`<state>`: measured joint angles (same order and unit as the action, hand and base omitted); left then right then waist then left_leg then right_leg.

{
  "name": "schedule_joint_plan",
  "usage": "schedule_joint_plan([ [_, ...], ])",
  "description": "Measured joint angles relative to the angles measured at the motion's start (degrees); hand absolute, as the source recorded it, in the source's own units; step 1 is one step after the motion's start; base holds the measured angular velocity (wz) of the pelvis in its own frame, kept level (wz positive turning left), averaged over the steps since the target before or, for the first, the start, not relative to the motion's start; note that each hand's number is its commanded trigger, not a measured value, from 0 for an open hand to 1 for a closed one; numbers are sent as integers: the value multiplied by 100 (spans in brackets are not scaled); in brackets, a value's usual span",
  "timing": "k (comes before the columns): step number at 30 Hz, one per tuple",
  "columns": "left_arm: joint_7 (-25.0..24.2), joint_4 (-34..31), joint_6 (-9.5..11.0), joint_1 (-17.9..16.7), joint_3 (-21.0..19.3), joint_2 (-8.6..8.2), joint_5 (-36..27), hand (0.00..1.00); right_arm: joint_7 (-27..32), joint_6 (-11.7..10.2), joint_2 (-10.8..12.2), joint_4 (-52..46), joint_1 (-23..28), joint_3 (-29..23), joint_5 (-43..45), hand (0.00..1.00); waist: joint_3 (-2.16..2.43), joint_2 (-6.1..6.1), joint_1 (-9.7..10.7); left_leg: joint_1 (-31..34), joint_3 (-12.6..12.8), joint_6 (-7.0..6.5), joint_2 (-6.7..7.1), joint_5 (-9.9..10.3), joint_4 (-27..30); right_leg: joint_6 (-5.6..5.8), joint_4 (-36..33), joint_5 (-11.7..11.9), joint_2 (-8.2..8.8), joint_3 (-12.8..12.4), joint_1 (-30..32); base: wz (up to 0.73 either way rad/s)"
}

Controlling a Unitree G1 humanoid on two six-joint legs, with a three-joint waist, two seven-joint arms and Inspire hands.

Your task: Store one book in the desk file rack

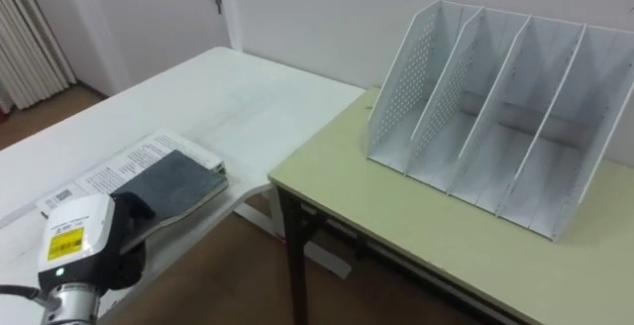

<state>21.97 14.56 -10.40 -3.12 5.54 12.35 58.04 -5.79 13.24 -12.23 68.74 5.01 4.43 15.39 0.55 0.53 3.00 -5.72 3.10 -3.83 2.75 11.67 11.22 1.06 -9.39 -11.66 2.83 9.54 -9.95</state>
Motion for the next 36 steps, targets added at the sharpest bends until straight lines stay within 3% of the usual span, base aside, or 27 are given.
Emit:
schedule_joint_plan([
  [10,4,21,62,32,-53,-25,-23,100,1,-75,-3,-91,60,-6,92,0,2,3,-8,-10,5,2,-2,-1,-12,-1,-7,0,-1,-13,-1,0],
  [16,-58,-226,162,-1,-125,-35,-373,100,-30,-169,-7,-435,54,-8,307,0,8,5,-44,43,7,2,1,-1,-4,-3,63,-3,0,-20,44,0],
  [21,-271,-571,381,-19,-282,-30,-1572,100,-144,-354,-9,-683,-66,1,164,0,33,-11,-200,104,2,7,-5,-8,41,-4,18,1,8,19,100,2],
  [25,-507,-811,491,-16,-364,-54,-2487,100,-224,-509,7,-777,-210,60,37,0,17,-61,-337,114,-1,8,-9,-8,46,-4,17,1,19,70,109,1],
  [29,-774,-986,673,-17,-381,-62,-3183,100,-441,-715,185,-1049,-408,210,-171,0,8,-150,-383,164,-58,9,-6,-5,57,-5,11,1,23,158,98,9],
  [31,-938,-1136,676,-18,-380,-58,-3582,100,-551,-769,245,-1350,-408,289,-165,0,13,-128,-397,216,-91,8,-5,-3,71,-5,-18,2,17,162,96,8],
  [32,-1057,-1315,676,-24,-380,-58,-3886,100,-629,-825,281,-1506,-411,331,-170,0,-17,-151,-419,224,-88,8,-6,-3,123,-6,-21,3,15,156,103,5],
  [36,-1424,-1613,723,-43,-185,-64,-4769,100,-934,-831,320,-2053,-391,412,-486,0,-55,-103,-501,274,-92,6,-9,-1,162,-7,-53,6,18,153,140,0],
])
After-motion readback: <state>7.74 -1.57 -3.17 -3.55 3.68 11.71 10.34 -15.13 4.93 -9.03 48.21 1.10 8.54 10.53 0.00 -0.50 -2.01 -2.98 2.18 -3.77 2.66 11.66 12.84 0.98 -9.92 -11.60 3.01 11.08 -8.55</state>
